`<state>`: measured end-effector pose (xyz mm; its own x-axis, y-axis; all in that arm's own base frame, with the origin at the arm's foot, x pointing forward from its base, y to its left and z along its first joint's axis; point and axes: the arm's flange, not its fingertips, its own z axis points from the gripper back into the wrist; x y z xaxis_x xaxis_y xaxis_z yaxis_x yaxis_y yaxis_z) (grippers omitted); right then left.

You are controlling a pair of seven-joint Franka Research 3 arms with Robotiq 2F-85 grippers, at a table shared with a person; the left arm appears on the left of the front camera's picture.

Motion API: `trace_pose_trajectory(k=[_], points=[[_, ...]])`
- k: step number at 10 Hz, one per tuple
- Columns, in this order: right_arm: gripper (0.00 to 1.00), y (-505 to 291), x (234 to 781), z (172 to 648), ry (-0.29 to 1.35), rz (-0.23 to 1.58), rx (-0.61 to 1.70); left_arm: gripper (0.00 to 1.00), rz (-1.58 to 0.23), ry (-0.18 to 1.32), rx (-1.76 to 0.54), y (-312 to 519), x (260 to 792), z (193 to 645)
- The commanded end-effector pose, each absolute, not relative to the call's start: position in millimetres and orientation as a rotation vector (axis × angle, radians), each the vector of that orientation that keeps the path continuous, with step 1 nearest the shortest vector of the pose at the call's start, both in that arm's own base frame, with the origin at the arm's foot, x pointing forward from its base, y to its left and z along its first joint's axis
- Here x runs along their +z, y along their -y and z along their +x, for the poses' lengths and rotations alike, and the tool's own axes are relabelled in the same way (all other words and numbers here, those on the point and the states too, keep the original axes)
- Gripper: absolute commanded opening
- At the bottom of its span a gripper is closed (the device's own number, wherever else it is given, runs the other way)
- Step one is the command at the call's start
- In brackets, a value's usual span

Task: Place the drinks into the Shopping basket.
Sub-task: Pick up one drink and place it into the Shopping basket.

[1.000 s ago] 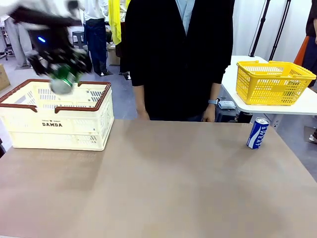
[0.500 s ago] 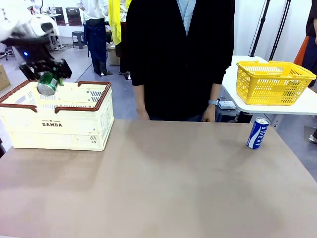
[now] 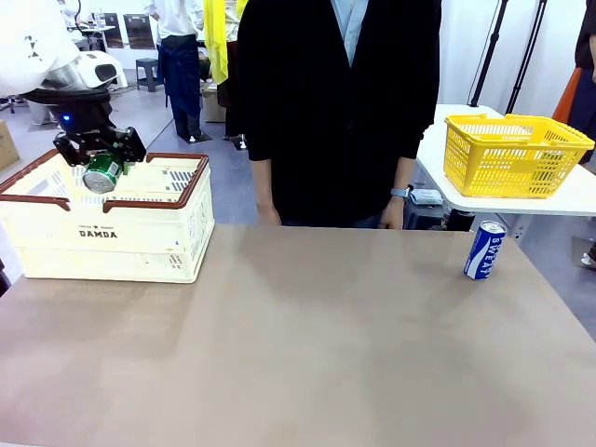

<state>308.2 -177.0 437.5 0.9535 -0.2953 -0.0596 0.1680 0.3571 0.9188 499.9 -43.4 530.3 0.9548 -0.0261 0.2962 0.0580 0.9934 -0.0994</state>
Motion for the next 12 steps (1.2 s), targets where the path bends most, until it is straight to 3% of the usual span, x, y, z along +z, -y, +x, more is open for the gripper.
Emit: trace_pose_trajectory(k=[1, 6, 12], points=[[1.00, 177.5, 441.8, 308.0, 0.111, 1.166, -0.300, 0.00, -0.104, 0.311, -0.055, 41.7, 534.9, 497.4], [1.00, 177.5, 441.8, 308.0, 0.111, 1.166, -0.300, 0.00, -0.105, 0.279, -0.043, 28.7, 519.9, 577.3], [1.00, 177.5, 441.8, 308.0, 0.111, 1.166, -0.300, 0.00, -0.160, 0.128, -0.054, 15.3, 435.0, 619.1]])
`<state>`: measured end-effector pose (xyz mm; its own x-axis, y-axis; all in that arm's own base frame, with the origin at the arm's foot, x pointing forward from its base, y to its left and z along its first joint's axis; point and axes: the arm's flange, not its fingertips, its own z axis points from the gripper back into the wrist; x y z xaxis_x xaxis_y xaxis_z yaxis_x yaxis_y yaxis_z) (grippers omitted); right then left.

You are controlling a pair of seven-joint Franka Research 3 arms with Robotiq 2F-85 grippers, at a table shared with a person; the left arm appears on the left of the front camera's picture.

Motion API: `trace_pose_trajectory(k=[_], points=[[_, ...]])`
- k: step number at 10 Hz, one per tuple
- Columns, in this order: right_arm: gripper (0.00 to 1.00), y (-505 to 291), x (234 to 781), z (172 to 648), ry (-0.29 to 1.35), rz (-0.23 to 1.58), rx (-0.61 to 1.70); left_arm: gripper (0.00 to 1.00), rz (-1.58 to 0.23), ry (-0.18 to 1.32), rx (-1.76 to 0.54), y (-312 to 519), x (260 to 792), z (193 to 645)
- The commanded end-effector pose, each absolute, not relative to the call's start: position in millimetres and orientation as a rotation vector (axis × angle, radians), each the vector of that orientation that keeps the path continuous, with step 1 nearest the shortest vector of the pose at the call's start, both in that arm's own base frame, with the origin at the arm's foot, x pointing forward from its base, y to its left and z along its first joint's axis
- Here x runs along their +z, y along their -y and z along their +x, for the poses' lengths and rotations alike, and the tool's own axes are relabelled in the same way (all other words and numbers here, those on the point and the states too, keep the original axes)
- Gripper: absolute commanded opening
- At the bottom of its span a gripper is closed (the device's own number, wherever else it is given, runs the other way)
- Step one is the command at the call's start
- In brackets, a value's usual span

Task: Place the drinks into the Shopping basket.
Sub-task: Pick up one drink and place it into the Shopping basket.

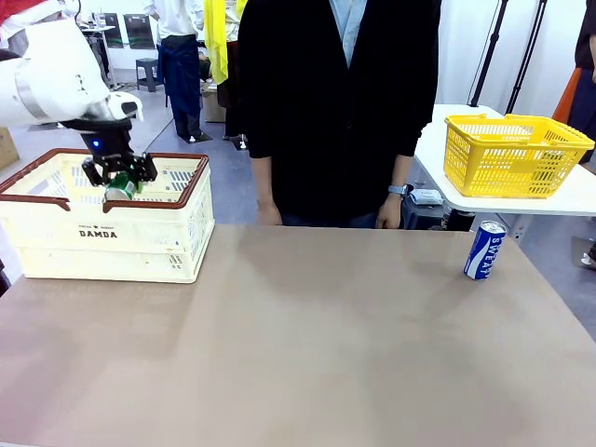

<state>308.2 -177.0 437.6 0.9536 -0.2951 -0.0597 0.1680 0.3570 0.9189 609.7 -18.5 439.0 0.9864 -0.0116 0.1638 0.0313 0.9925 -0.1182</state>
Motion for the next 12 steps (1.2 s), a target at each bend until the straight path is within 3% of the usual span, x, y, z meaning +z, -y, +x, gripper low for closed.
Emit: trace_pose_trajectory(k=[1, 5, 6, 7, 8, 12], points=[[1.00, 177.5, 441.8, 308.0, 0.111, 1.166, -0.300, 0.00, -0.152, 0.108, -0.034, 15.6, 422.8, 620.0], [1.00, 177.5, 441.8, 308.0, 0.111, 1.166, -0.300, 0.00, -0.122, 0.054, -0.035, 22.5, 399.6, 627.9], [1.00, 177.5, 441.8, 308.0, 0.111, 1.166, -0.300, 0.18, -0.123, 0.046, -0.040, 25.1, 396.9, 629.9], [1.00, 177.5, 441.8, 308.0, 0.111, 1.166, -0.300, 0.75, -0.123, 0.038, -0.041, 26.8, 395.4, 631.3], [1.00, 177.5, 441.8, 308.0, 0.111, 1.166, -0.300, 1.00, -0.120, 0.033, -0.042, 27.0, 394.9, 631.5], [1.00, 177.5, 441.8, 308.0, 0.111, 1.166, -0.300, 1.00, -0.116, 0.038, -0.045, 26.1, 395.3, 630.0]])
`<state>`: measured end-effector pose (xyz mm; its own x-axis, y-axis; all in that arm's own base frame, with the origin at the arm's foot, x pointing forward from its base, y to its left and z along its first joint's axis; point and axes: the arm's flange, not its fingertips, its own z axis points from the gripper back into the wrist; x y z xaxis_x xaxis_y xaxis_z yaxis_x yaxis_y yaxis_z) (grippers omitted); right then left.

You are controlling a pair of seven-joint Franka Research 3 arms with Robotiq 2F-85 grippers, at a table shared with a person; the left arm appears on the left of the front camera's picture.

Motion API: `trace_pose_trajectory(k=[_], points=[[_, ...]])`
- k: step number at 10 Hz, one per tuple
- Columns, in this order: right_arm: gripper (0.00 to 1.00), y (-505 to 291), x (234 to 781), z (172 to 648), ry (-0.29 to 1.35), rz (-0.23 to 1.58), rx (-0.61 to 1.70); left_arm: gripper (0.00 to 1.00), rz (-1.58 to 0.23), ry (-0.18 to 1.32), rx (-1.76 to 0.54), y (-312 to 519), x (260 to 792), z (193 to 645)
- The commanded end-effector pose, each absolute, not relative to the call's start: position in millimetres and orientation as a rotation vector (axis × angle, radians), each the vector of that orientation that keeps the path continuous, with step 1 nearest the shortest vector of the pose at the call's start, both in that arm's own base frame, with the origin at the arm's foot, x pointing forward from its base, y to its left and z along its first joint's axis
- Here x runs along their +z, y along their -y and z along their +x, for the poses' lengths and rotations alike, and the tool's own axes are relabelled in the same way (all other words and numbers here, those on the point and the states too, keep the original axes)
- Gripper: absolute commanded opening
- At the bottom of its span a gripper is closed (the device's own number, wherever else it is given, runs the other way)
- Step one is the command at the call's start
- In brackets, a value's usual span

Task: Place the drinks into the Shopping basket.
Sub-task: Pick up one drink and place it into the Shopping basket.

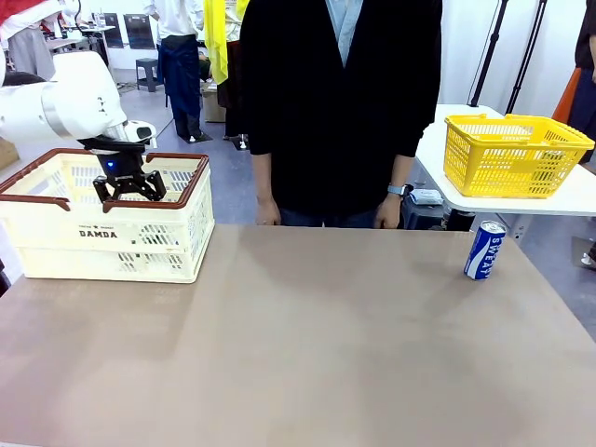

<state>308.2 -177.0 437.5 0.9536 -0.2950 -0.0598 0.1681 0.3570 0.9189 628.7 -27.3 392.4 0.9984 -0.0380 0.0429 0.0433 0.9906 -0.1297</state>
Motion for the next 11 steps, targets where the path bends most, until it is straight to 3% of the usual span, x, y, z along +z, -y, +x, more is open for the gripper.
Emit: trace_pose_trajectory(k=[1, 5, 7, 8, 9, 11], points=[[1.00, 177.5, 441.8, 308.0, 0.111, 1.166, -0.300, 1.00, -0.116, 0.041, -0.046, 25.7, 395.7, 629.5], [1.00, 177.5, 441.8, 308.0, 0.111, 1.166, -0.300, 1.00, -0.158, 0.055, -0.086, 18.3, 413.5, 618.5], [1.00, 177.5, 441.8, 308.0, 0.111, 1.166, -0.300, 1.00, -0.300, 0.068, -0.093, -0.5, 480.7, 578.0], [1.00, 177.5, 441.8, 308.0, 0.111, 1.166, -0.300, 1.00, -0.418, 0.136, -0.098, -11.6, 517.1, 547.8], [1.00, 177.5, 441.8, 308.0, 0.111, 1.166, -0.300, 1.00, -0.653, 0.240, 0.020, -21.7, 547.2, 523.9], [1.00, 177.5, 441.8, 308.0, 0.111, 1.166, -0.300, 1.00, -1.042, 0.207, 0.060, -61.3, 568.9, 478.2]])
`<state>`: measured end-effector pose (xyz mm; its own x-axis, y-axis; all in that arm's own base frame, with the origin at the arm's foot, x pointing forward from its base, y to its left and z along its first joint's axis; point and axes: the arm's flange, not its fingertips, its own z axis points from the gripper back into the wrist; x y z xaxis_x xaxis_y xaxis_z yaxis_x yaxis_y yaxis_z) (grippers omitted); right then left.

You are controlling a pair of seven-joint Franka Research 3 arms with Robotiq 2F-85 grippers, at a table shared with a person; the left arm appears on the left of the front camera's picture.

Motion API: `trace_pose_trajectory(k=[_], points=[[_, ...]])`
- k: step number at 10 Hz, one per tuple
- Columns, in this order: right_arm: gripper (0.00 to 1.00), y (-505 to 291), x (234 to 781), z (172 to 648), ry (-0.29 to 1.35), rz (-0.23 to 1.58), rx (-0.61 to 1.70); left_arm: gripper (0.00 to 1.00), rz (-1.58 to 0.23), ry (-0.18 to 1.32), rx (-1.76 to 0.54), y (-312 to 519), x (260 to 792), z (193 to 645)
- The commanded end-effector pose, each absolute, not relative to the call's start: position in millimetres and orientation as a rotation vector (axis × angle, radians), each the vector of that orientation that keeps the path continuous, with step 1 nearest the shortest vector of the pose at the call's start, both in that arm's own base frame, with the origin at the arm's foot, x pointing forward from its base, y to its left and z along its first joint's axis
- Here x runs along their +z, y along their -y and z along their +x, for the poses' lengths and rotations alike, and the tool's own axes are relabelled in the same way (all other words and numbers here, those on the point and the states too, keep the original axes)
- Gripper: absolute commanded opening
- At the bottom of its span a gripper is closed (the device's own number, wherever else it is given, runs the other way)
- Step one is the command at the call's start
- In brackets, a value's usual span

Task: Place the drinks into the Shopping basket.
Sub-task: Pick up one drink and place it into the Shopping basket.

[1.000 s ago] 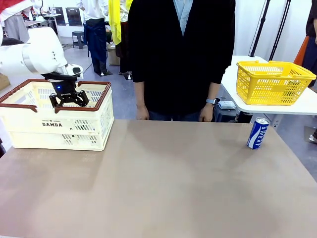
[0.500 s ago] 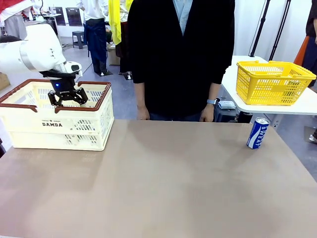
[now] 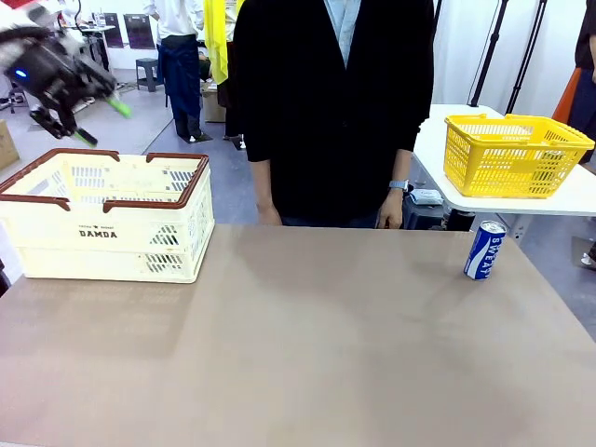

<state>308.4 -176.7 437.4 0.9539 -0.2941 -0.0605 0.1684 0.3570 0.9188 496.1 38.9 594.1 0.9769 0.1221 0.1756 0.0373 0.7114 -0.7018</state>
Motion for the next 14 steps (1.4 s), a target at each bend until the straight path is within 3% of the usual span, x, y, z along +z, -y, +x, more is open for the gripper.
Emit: trace_pose_trajectory(k=[1, 2, 4, 6, 7, 14], points=[[1.00, 177.5, 441.8, 308.0, 0.111, 1.166, -0.300, 1.00, -1.259, 0.083, -0.037, -89.4, 561.4, 454.9], [1.00, 177.5, 441.8, 308.0, 0.111, 1.166, -0.300, 1.00, -1.478, 0.079, -0.030, -119.2, 544.6, 431.4], [1.00, 177.5, 441.8, 308.0, 0.111, 1.166, -0.300, 1.00, -1.638, 0.166, -0.061, -168.1, 499.1, 380.1], [1.00, 177.5, 441.8, 308.0, 0.111, 1.166, -0.300, 1.00, -1.452, 0.181, -0.218, -189.4, 468.1, 371.1], [1.00, 177.5, 441.8, 308.0, 0.111, 1.166, -0.300, 1.00, -1.581, 0.239, -0.057, -173.0, 497.9, 361.5], [1.00, 177.5, 441.8, 308.0, 0.111, 1.166, -0.300, 1.00, -1.581, 0.239, -0.057, -173.0, 497.9, 361.5]])
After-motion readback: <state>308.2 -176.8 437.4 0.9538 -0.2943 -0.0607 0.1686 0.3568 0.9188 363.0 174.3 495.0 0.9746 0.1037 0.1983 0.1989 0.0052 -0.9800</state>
